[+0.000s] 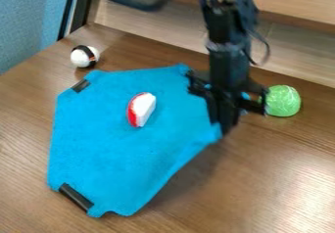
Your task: Fold the cloth from bottom right to top left
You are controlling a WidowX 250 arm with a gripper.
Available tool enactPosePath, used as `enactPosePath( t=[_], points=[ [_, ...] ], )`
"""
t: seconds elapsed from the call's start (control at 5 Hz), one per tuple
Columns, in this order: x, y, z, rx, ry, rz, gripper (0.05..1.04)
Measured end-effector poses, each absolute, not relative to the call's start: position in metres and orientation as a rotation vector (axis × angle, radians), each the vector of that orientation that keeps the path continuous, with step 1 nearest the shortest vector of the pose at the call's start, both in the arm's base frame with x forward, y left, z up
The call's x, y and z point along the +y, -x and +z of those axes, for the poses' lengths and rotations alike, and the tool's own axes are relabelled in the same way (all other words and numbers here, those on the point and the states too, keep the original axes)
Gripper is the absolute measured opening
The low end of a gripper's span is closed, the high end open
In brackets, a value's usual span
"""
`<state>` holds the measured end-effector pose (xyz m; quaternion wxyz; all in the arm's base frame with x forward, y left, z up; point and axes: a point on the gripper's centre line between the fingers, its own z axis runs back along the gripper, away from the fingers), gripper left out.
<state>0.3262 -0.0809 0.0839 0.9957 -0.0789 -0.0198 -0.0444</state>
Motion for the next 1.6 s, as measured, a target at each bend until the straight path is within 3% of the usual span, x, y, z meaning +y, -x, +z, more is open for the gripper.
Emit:
enactPosePath(
  t=[0.4, 0.8, 1.0, 1.6],
  points=[
    [-0.010, -0.333, 0.112, -0.031, 0.177, -0.025, 0.067],
    [0.060, -0.330, 0.116, -0.007, 0.151, 0.007, 0.067],
    [0.082, -0.331, 0.111, 0.003, 0.133, 0.000, 0.067],
    [0.121, -0.349, 0.046, 0.031, 0.003, -0.251, 0.067]
  ],
)
